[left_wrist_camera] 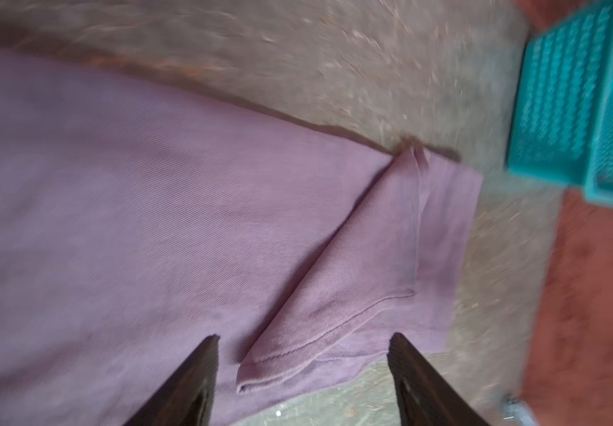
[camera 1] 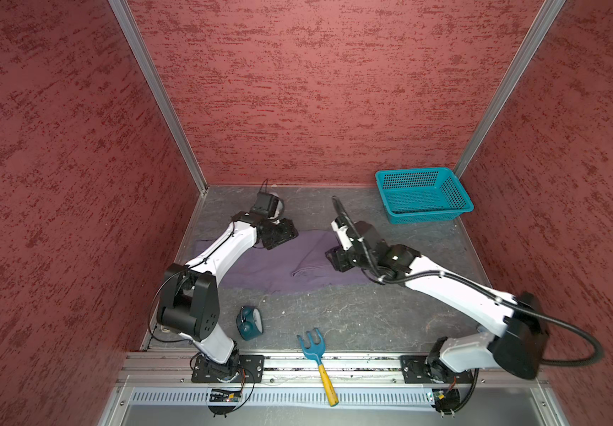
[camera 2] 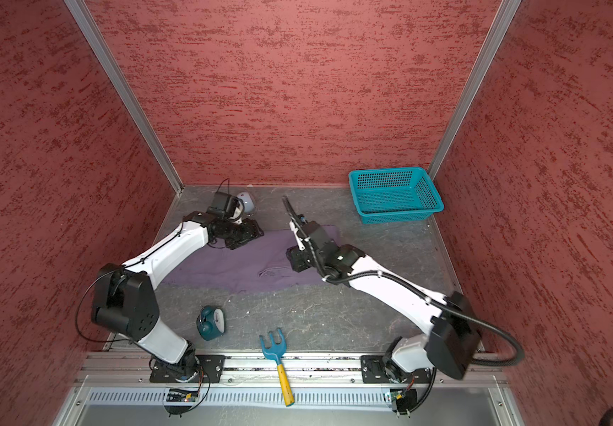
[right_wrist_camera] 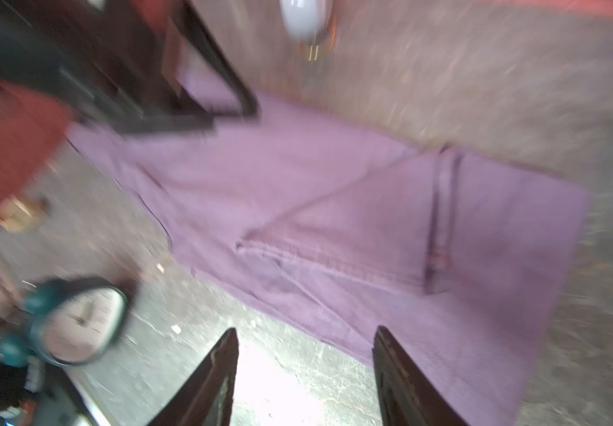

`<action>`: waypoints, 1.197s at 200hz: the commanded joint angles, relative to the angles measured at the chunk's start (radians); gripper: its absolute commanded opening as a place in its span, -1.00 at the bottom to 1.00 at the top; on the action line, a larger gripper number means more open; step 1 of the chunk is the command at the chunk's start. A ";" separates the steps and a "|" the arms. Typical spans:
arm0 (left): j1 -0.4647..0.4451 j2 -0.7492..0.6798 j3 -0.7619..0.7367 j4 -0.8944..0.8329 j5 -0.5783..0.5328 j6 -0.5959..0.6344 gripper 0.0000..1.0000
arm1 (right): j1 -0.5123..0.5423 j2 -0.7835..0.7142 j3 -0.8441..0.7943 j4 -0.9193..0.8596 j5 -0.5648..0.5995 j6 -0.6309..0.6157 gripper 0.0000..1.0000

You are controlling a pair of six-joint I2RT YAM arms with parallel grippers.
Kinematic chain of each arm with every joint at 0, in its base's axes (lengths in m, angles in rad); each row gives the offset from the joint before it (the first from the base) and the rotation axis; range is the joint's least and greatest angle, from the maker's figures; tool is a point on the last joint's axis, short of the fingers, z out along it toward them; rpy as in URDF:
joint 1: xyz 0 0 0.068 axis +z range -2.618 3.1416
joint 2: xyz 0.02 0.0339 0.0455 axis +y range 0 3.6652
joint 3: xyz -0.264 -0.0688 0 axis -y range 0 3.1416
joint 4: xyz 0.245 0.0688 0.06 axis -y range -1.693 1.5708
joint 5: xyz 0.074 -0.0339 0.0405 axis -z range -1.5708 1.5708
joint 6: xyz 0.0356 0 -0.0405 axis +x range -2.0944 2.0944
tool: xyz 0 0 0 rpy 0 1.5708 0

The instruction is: Fold and stack the trousers

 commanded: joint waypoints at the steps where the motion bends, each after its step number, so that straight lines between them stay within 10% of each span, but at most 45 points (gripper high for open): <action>1: -0.120 0.088 0.118 -0.052 -0.107 0.148 0.53 | -0.131 -0.104 -0.116 0.057 0.022 0.118 0.16; 42: -0.324 0.328 0.385 -0.203 -0.293 0.252 0.59 | -0.403 -0.248 -0.281 0.058 -0.123 0.277 0.03; 87: -0.423 0.565 0.662 -0.361 -0.439 0.235 0.60 | -0.564 -0.213 -0.394 0.090 -0.309 0.343 -0.77; 178: -0.429 0.791 0.872 -0.490 -0.465 0.168 0.67 | -0.593 -0.199 -0.452 0.126 -0.358 0.311 -0.72; 214: -0.418 0.809 0.870 -0.476 -0.405 0.157 0.16 | -0.599 -0.179 -0.473 0.142 -0.377 0.314 -0.72; 239: -0.403 0.790 0.870 -0.461 -0.376 0.145 0.27 | -0.600 -0.177 -0.480 0.147 -0.386 0.316 -0.72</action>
